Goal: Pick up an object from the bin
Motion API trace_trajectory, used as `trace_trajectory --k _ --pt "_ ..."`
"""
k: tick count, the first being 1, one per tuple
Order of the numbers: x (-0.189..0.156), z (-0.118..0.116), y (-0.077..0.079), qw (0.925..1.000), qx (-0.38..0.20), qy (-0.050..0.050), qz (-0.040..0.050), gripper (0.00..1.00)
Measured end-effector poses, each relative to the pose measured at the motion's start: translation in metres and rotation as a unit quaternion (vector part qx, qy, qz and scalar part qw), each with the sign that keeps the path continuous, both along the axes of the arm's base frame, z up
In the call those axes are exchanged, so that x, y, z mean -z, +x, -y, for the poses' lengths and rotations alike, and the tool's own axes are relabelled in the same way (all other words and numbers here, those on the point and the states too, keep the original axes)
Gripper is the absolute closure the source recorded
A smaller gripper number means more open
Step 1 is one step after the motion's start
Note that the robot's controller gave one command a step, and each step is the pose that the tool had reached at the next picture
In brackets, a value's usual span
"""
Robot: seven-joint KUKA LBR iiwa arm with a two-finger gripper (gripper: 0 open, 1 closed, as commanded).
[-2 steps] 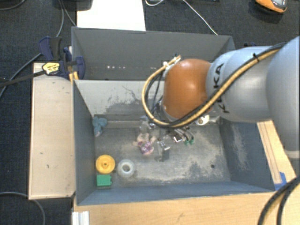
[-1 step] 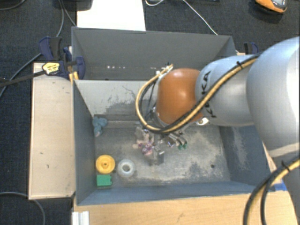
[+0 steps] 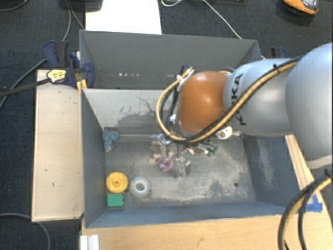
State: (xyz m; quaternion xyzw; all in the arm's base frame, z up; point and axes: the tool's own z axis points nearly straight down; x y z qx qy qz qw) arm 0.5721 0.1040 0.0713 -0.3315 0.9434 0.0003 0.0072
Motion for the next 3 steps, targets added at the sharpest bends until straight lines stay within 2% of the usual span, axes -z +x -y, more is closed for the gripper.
trace_trajectory --k 1,3 --pt "0.0010 -0.0121 -0.0122 0.9910 0.134 0.003 -0.0055 1.00" --pt "-0.0034 -0.0119 -0.0128 0.9909 0.134 0.002 -0.0060 1.00"
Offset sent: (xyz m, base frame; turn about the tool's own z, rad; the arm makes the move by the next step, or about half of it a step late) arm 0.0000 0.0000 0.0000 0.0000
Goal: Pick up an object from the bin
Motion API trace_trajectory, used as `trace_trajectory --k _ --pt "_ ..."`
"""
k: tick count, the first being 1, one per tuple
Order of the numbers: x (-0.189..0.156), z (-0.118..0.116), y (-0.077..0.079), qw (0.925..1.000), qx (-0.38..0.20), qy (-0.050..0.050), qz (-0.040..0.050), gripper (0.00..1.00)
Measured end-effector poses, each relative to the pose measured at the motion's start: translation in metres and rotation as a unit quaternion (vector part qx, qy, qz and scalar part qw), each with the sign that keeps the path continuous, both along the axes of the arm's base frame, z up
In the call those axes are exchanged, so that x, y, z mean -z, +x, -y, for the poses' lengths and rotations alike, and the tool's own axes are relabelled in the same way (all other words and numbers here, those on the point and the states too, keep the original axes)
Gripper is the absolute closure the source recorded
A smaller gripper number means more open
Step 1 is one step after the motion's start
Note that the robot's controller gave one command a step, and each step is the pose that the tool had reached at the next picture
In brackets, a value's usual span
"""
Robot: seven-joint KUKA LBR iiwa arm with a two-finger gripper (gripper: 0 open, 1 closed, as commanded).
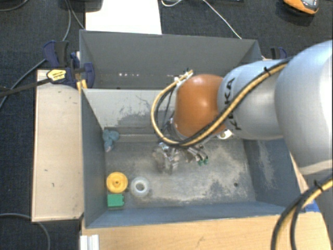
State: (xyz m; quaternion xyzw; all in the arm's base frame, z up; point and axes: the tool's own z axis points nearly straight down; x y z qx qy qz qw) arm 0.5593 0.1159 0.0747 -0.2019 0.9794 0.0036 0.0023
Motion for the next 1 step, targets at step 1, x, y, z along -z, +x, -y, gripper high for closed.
trace_trajectory --k 1 --pt "-0.0111 -0.0002 0.0007 1.0000 0.000 0.000 0.0011 1.00"
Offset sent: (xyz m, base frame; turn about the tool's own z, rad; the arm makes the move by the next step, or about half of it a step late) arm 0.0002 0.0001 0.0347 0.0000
